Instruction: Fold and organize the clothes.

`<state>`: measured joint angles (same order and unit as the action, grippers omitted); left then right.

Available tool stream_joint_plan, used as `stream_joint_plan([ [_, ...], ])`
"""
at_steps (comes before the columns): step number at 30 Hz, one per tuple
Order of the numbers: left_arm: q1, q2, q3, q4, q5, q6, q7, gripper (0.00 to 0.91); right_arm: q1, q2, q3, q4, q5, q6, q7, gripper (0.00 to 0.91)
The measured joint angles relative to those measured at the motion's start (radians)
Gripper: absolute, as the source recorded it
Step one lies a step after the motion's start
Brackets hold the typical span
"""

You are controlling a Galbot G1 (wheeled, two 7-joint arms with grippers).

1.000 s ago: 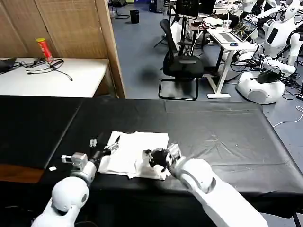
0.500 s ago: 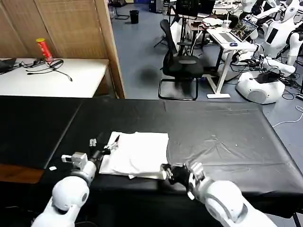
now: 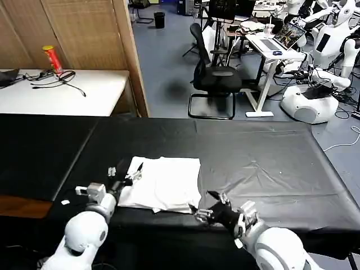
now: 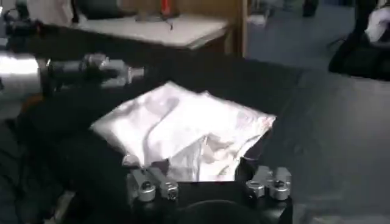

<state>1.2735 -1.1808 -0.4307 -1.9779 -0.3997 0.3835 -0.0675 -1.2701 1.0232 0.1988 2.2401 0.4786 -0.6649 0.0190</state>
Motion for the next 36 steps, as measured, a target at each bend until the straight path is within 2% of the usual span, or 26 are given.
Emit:
stream_joint_plan([
  [4, 0.009, -0.009, 0.002, 0.008, 0.01, -0.008, 0.006, 0.878, 0.048, 0.057, -0.052, -0.087, -0.094, 0.031, -0.002, 0.878],
  [8, 0.019, -0.016, 0.001, 0.024, 0.02, -0.021, 0.011, 0.878, 0.06, 0.086, -0.092, -0.157, -0.177, -0.002, -0.001, 0.878],
  [11, 0.025, -0.019, -0.005, 0.03, 0.018, -0.029, 0.015, 0.878, 0.045, 0.085, -0.09, -0.164, -0.2, -0.014, 0.016, 0.878],
  [15, 0.025, -0.029, -0.018, 0.042, -0.006, -0.038, 0.021, 0.878, 0.006, 0.072, -0.05, -0.12, -0.23, -0.001, 0.048, 0.878],
  [17, 0.02, -0.036, -0.024, 0.049, -0.032, -0.043, 0.023, 0.878, -0.011, 0.075, -0.029, -0.085, -0.214, 0.007, 0.062, 0.878],
  [21, 0.012, -0.052, -0.039, 0.075, -0.111, -0.053, 0.024, 0.878, -0.035, 0.087, 0.02, -0.018, -0.139, 0.012, 0.064, 0.878],
  [27, 0.023, -0.076, -0.074, 0.105, -0.246, -0.055, 0.013, 0.878, -0.037, 0.095, 0.089, 0.031, -0.035, 0.024, 0.096, 0.878],
  [30, 0.04, -0.092, -0.093, 0.102, -0.27, -0.054, 0.008, 0.878, -0.03, 0.106, 0.123, 0.048, 0.01, 0.025, 0.101, 0.878],
  [36, 0.073, -0.137, -0.104, 0.107, -0.278, -0.059, 0.009, 0.868, -0.025, 0.107, 0.184, 0.071, 0.057, 0.025, 0.099, 0.878],
])
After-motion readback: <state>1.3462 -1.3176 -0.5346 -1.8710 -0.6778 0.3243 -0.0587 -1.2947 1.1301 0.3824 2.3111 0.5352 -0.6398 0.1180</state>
